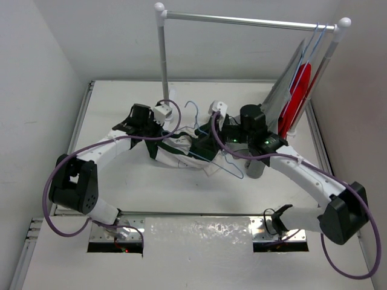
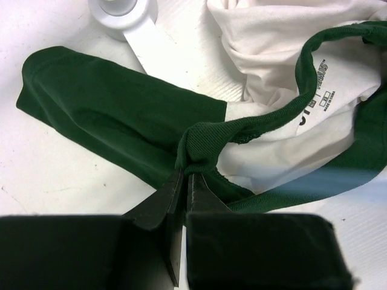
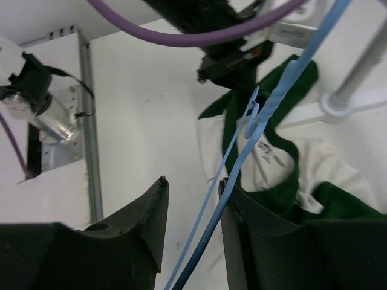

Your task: Place the t-shirt on the hanger

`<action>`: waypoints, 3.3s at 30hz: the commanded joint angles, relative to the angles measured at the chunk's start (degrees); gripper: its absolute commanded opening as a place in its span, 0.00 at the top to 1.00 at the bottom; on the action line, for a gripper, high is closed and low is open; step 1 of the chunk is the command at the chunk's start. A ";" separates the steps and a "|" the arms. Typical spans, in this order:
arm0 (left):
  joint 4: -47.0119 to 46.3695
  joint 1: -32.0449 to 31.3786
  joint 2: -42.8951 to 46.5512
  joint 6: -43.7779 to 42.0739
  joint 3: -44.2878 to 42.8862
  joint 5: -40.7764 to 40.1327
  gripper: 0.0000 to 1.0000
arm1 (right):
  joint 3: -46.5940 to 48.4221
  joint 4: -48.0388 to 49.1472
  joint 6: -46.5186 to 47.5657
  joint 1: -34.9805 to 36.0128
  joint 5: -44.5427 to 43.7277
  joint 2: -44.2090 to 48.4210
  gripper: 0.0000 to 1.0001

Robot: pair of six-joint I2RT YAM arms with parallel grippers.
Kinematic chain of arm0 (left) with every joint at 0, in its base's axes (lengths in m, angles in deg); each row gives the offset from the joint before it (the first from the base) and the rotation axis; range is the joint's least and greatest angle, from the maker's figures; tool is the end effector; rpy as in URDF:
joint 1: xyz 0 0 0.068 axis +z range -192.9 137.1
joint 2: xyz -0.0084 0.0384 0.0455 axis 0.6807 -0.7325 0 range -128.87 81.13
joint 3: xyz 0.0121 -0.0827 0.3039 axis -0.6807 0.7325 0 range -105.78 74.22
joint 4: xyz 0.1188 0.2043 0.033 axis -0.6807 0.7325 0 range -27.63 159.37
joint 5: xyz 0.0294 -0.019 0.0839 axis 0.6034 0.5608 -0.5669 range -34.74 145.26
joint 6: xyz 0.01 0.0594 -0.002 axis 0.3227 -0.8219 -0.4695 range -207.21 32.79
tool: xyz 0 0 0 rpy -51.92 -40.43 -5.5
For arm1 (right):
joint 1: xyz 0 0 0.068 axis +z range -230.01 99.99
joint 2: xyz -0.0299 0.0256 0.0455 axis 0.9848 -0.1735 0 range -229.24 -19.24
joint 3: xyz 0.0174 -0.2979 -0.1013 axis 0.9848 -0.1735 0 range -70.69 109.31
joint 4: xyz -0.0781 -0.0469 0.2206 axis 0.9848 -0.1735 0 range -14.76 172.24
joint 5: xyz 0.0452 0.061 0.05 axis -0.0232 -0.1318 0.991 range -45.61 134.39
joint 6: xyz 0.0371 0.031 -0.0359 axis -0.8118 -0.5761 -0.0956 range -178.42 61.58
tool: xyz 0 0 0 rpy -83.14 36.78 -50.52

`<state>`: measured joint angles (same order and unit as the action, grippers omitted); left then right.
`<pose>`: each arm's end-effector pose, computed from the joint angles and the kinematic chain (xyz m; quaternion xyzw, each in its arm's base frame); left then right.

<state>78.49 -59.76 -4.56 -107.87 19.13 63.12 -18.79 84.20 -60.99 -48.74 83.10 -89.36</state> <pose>0.2836 -0.0924 0.2735 0.3222 0.8699 -0.0515 0.3698 0.1977 0.1525 0.3603 -0.3797 0.6820 0.4184 0.4644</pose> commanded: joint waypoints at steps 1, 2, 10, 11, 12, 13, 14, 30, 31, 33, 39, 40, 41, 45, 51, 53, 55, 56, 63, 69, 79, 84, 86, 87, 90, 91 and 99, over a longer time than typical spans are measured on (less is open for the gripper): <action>-1.18 0.69 0.44 0.28 -2.04 -1.00 1.00 | 5.56 0.53 2.03 3.09 2.68 -4.04 1.00; -1.27 0.69 0.44 0.28 -2.04 -1.18 1.00 | 6.36 -0.63 2.21 3.53 2.42 -4.57 1.00; -0.74 0.69 2.89 -1.48 -0.55 0.92 1.00 | 6.72 -3.00 7.22 4.42 -2.24 -6.25 1.00; -0.65 0.69 3.42 -2.00 -0.28 1.11 1.00 | 7.16 -3.79 7.57 4.33 -2.94 -6.42 1.00; -0.56 0.69 3.77 -3.05 0.07 1.19 1.00 | 7.95 -5.02 8.71 4.33 -3.30 -6.69 1.00; -0.48 0.69 4.39 -3.33 0.77 0.85 1.00 | 9.78 -7.56 9.16 4.42 -3.39 -7.21 1.00; -0.56 0.69 4.48 -3.76 1.03 0.50 1.00 | 10.67 -8.45 9.33 4.42 -3.39 -7.22 1.00; 1.99 0.69 3.42 -2.98 -0.02 2.51 1.00 | 11.03 -9.16 13.82 4.42 -9.19 -6.60 1.00; 1.99 0.69 3.42 -2.98 -0.02 2.51 1.00 | 11.29 -9.16 13.91 4.42 -9.28 -6.95 1.00; 1.99 0.69 3.42 -2.98 0.07 2.51 1.00 | 11.56 -8.73 13.73 4.50 -8.23 -8.62 1.00; 1.55 0.69 3.86 -2.36 -0.28 3.57 1.00 | 10.59 -8.72 12.50 4.42 -1.38 -12.57 1.00; 1.55 0.69 4.04 -2.45 -0.28 3.83 1.00 | 10.42 -9.16 12.93 4.42 -0.58 -12.66 1.00; 1.63 0.78 4.47 -2.80 -0.28 3.92 1.00 | 10.50 -9.60 13.90 4.42 0.30 -12.75 1.00; 4.43 0.69 7.54 -4.55 -1.33 6.54 1.00 | 9.37 -8.82 14.96 4.42 2.15 -12.75 1.00; 12.43 0.51 10.54 -8.95 -3.53 13.94 1.00 | 5.68 -2.69 14.44 3.72 4.52 -11.17 1.00; 13.32 0.43 10.63 -9.39 -3.88 14.55 1.00 | 3.92 0.93 13.30 3.71 4.87 -10.21 1.00; 15.43 -0.01 10.72 -10.09 -5.02 16.39 1.00 | 1.55 5.59 13.12 3.54 5.05 -9.77 1.00; 16.22 -0.27 10.63 -10.79 -5.55 17.01 1.00 | 0.76 7.17 12.59 3.36 5.40 -9.42 1.00; 23.59 -5.28 11.69 -14.14 -14.33 26.13 1.00 | -6.01 28.09 5.12 1.34 9.18 -10.03 1.00; 22.55 -9.50 11.33 -12.82 -15.67 27.12 1.00 | -7.77 34.85 2.93 0.55 9.36 -14.76 1.00; 17.01 -7.67 10.81 -14.31 -6.34 17.98 0.51 | -12.26 53.30 -8.59 -0.24 9.36 -23.99 1.00; 20.78 -2.92 12.56 -17.03 -11.60 16.58 0.45 | -11.12 57.80 -13.50 -0.77 9.44 -29.71 1.00; 23.77 -1.42 13.00 -20.36 -13.02 14.12 0.45 | -10.94 59.82 -14.48 -1.12 9.53 -31.21 1.00; 24.57 -1.24 13.00 -21.95 -13.29 13.51 0.45 | -11.12 60.18 -14.92 -1.12 9.62 -31.30 1.00; 25.89 -1.24 11.78 -27.40 -10.41 15.24 0.40 | -10.68 58.87 -13.96 -1.12 9.18 -31.47 1.00; 23.37 -1.42 11.43 -27.15 -9.00 18.65 0.28 | -10.33 56.34 -13.35 -1.03 8.83 -31.47 1.00; -3.60 -4.14 10.29 -20.64 4.90 21.76 0.22 | -10.50 53.68 -11.85 -1.03 9.00 -31.48 1.00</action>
<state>89.07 -63.85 5.80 -129.91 22.85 82.66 -30.64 136.06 -73.97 -49.55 91.10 -121.41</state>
